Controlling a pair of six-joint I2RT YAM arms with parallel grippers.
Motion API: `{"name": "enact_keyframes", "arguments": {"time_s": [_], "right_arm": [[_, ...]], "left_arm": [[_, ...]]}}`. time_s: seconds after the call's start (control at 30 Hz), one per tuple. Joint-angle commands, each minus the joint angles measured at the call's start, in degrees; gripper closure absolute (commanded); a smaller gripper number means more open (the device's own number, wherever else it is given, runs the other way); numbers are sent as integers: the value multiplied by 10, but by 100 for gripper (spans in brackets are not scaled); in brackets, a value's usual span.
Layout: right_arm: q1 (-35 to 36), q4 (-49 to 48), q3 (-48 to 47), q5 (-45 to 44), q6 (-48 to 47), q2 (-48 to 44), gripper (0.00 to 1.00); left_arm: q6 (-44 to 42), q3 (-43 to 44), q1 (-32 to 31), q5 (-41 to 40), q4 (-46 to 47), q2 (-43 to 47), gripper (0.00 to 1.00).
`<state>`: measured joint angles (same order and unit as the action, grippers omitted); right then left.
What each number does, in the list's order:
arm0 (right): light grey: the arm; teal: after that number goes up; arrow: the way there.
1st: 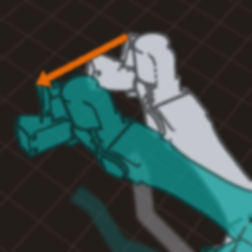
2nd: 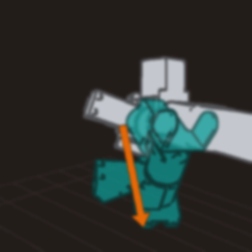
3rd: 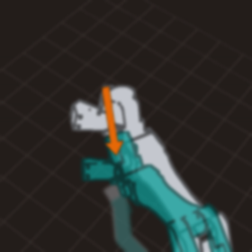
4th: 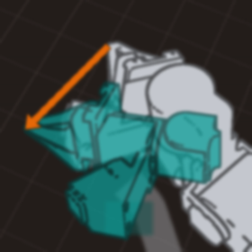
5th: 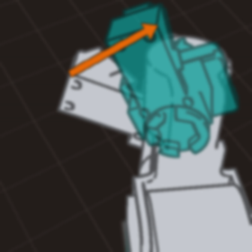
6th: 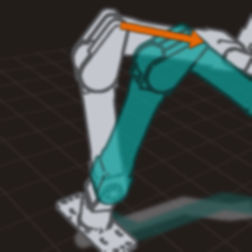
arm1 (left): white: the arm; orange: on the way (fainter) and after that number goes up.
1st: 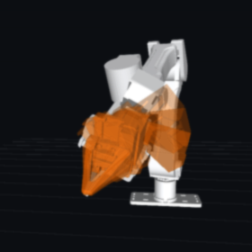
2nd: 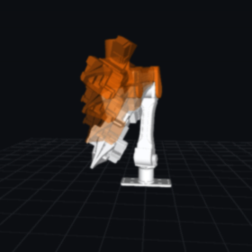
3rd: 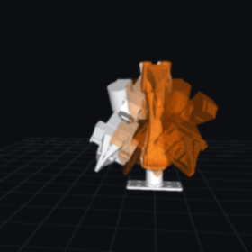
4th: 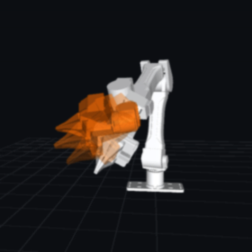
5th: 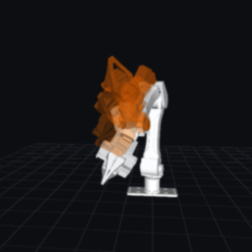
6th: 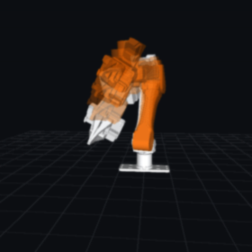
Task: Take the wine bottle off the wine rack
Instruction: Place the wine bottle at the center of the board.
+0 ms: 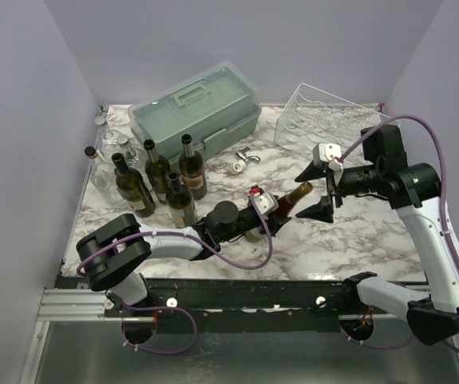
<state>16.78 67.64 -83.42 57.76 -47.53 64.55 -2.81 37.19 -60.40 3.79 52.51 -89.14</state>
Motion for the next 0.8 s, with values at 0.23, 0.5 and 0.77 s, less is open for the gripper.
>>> {"name": "enact_keyframes", "arguments": {"time_s": [0.23,0.5,0.77], "right_arm": [[-2,-138,79,78,-23,-2,11],[-2,-168,95,122,21,25,31],[-2,-156,96,118,10,49,41]], "left_arm": [[75,-29,-4,22,98,29,100],[80,-41,-4,22,117,34,100],[83,-50,-4,21,126,43,100]]}}
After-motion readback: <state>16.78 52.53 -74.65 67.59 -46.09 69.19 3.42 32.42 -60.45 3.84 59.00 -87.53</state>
